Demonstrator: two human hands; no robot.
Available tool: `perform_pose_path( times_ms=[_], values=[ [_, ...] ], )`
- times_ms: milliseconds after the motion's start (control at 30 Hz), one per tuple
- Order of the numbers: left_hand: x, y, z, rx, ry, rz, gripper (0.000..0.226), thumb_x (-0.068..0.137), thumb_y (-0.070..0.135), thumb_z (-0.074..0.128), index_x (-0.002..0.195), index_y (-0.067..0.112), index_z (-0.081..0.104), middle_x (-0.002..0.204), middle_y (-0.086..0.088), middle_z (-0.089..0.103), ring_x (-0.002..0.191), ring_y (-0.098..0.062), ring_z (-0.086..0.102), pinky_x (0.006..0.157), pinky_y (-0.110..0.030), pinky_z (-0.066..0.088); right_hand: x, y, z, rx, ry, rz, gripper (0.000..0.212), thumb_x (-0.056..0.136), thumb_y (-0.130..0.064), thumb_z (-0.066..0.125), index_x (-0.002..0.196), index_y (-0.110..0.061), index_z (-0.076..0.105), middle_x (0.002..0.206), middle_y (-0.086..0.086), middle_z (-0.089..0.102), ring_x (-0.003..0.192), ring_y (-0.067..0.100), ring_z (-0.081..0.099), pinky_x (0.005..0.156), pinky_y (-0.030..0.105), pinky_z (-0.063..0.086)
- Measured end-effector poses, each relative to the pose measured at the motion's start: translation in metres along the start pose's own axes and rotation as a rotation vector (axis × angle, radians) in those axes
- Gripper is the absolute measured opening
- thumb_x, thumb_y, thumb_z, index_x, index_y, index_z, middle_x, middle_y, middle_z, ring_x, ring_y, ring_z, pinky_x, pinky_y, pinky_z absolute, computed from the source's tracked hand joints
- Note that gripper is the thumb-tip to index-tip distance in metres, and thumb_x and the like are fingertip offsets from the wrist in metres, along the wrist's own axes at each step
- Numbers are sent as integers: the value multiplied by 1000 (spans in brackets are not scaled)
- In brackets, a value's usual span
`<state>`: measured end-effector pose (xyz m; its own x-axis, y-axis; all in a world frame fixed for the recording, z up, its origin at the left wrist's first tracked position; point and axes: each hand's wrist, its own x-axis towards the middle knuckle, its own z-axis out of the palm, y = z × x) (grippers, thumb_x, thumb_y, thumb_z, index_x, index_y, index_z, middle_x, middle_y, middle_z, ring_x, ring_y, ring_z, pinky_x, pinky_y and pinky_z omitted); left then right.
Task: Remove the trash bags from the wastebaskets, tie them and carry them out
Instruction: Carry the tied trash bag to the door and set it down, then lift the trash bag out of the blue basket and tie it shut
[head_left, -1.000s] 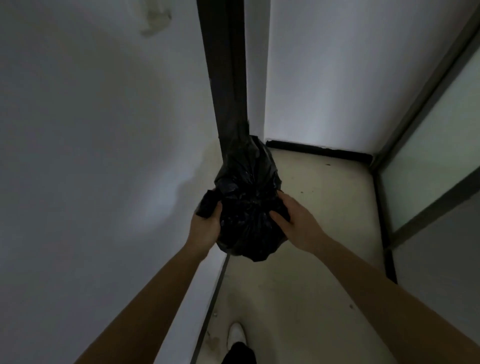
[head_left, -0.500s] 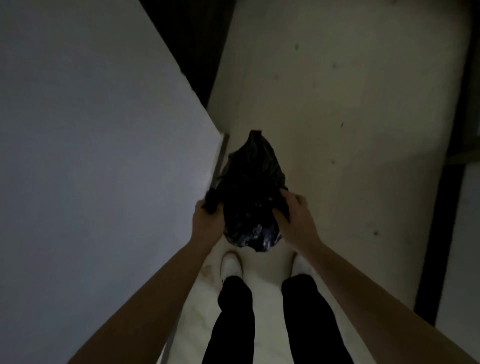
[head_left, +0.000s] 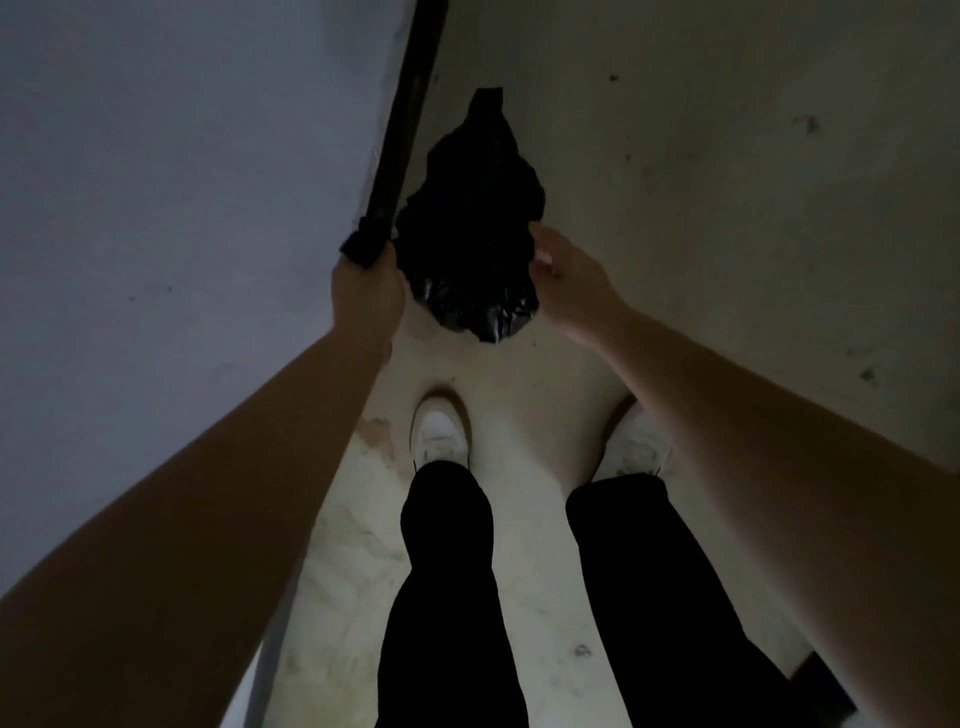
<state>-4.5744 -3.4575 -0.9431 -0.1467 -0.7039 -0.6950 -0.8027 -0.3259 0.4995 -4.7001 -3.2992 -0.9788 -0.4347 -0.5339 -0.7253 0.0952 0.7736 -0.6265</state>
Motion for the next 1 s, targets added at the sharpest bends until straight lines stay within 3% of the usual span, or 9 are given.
perform_pose_path(
  times_ms=[100, 200, 267, 333, 367, 567, 700, 833, 1000],
  values=[
    [-22, 5, -12, 135, 12, 134, 40, 107, 31, 35, 124, 2, 58, 115, -4, 60, 107, -20, 57, 105, -38, 43, -19, -9, -14, -10, 10, 34, 49, 108, -21, 34, 156, -19, 29, 158, 6, 38, 143, 21, 39, 119, 31, 30],
    [-56, 35, -34, 258, 3, 292, 32, 109, 26, 32, 110, 15, 62, 108, 9, 55, 97, -5, 52, 94, -22, 35, -49, -38, -48, -145, 65, -46, 49, 108, -26, 36, 156, -18, 30, 156, 8, 40, 140, 24, 43, 115, 32, 33],
    [-82, 69, -55, 359, 18, 461, 30, 108, 27, 35, 125, 21, 59, 125, 7, 54, 112, -5, 50, 99, -20, 28, -73, -71, -80, -271, 143, -127, 51, 108, -30, 36, 156, -17, 29, 157, 10, 39, 140, 27, 42, 112, 35, 34],
    [-103, 105, -77, 474, 65, 629, 42, 107, 32, 36, 145, 15, 47, 153, -7, 41, 139, -21, 38, 112, -29, 24, -98, -103, -110, -396, 267, -204, 52, 107, -35, 37, 156, -18, 28, 158, 12, 35, 141, 31, 40, 111, 42, 37],
    [-117, 128, -91, 523, 98, 717, 46, 107, 35, 36, 147, 14, 44, 157, -12, 36, 143, -27, 34, 114, -36, 25, -116, -126, -126, -465, 339, -241, 53, 106, -37, 37, 156, -18, 28, 160, 13, 32, 142, 33, 39, 111, 46, 38],
    [-251, 284, -189, 567, 279, 1160, 53, 105, 37, 35, 151, 9, 38, 160, -21, 28, 146, -36, 30, 116, -54, 29, -260, -271, -211, -647, 693, -451, 59, 106, -45, 34, 158, -18, 24, 166, 15, 17, 148, 37, 27, 116, 51, 33],
    [-361, 361, -267, 515, 475, 1303, 54, 105, 37, 35, 153, 12, 34, 162, -20, 23, 150, -34, 21, 119, -58, 18, -362, -371, -253, -670, 867, -613, 61, 106, -46, 37, 158, -19, 21, 167, 16, 8, 152, 35, 16, 120, 52, 25],
    [-462, 391, -352, 509, 748, 1415, 57, 104, 41, 40, 152, 9, 36, 160, -24, 24, 150, -39, 19, 117, -63, 16, -462, -457, -278, -661, 1028, -863, 64, 104, -48, 40, 158, -16, 24, 166, 20, 9, 153, 35, 16, 122, 51, 21],
    [-543, 377, -412, 577, 1033, 1278, 68, 101, 53, 40, 155, 14, 30, 162, -26, 14, 150, -45, 10, 115, -69, 9, -530, -517, -273, -638, 1061, -1106, 71, 102, -55, 40, 159, -17, 22, 166, 21, 6, 154, 36, 8, 122, 56, 14]
  ],
)
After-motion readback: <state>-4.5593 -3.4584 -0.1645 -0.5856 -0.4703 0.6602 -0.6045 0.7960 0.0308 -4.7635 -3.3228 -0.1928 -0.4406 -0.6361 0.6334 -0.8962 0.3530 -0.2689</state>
